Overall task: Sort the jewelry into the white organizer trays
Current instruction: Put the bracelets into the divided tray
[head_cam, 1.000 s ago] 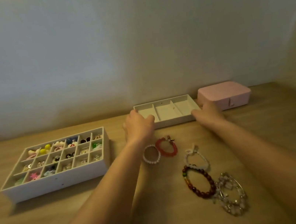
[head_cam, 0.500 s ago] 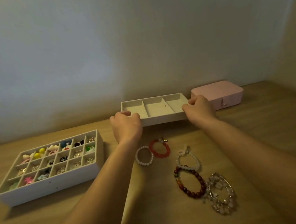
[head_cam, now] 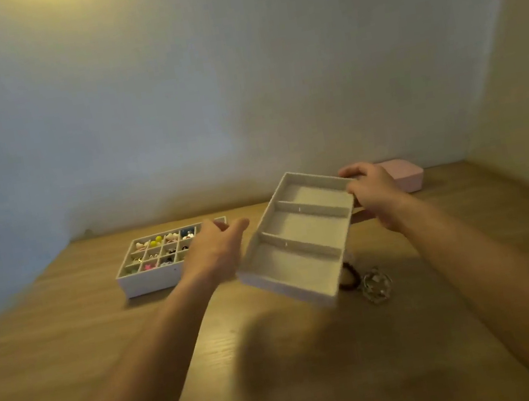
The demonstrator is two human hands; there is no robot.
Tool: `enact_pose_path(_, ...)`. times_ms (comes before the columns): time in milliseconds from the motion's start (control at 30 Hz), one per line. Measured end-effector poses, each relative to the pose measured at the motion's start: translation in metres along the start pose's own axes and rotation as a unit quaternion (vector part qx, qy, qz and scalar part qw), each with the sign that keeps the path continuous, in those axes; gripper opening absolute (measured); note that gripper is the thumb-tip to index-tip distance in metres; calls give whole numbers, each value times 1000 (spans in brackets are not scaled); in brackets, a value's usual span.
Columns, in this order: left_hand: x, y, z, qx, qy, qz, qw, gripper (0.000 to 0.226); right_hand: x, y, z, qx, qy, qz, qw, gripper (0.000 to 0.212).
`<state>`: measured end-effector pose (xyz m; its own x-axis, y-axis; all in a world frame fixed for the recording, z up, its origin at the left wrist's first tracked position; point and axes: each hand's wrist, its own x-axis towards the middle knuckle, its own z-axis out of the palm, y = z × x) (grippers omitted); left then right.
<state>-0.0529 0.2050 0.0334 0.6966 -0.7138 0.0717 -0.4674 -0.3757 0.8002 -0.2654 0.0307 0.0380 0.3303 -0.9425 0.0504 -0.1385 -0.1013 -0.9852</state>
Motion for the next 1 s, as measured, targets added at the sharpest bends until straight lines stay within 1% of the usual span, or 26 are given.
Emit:
enact_pose_path(33,-8,2,-4,-57,-49,-16,997,51,-10,-5,4,-20,-40,-15,999,28)
enact_pose_path(100,-26,-1,-11,-107,-125,-52,985,53,-34,-14,16,-64,-131,-33,989,29)
enact_pose_path(167,-40,-11,-15,-126,-160,-53,978,56,-53,-19,31,-101,-219,-34,970,30)
enact_pose_path(233,-52,-26,-20,-142,-174,-43,973,45,-70,-16,46,-125,-274,-40,953,36)
enact_pose_path(300,-63,-44,-24,-161,-167,-58,971,33,-79,-7,56,-119,-294,-36,948,50)
enact_pose_path(367,-73,-63,-29,-173,-148,-116,967,36,-84,0,57,-123,-298,-11,947,59)
enact_pose_path(433,-83,-82,-34,-217,-130,-211,944,42,-85,6,49,-161,-300,29,940,53)
enact_pose_path(500,-92,-97,-36,-262,-98,-287,916,41,-87,14,39,-201,-312,61,926,45)
enact_pose_path(567,-100,-107,-38,-284,-71,-328,898,41,-92,22,32,-244,-332,69,909,35)
enact_pose_path(633,-108,-109,-39,-282,-75,-345,892,39,-98,30,32,-292,-323,41,899,25)
enact_pose_path(667,-112,-109,-40,-253,-74,-345,901,36,-99,35,35,-311,-294,15,904,22)
enact_pose_path(700,-116,-107,-41,-194,-68,-330,921,34,-98,39,37,-336,-252,-16,908,20)
enact_pose_path(767,-115,-110,-44,-3,-66,-245,967,32,-93,48,37,-403,-157,-57,900,18)
enact_pose_path(800,-111,-111,-46,88,-74,-197,974,37,-90,53,37,-434,-125,-61,890,16)
enact_pose_path(833,-109,-112,-47,160,-78,-163,970,47,-89,57,35,-464,-106,-57,878,15)
enact_pose_path(900,-99,-117,-47,259,-63,-123,956,66,-87,66,36,-524,-86,-49,846,13)
enact_pose_path(933,-95,-117,-46,289,-53,-103,950,68,-86,69,38,-549,-78,-56,830,14)
enact_pose_path(1000,-85,-115,-39,299,-51,-69,950,55,-83,72,43,-580,-62,-75,809,19)
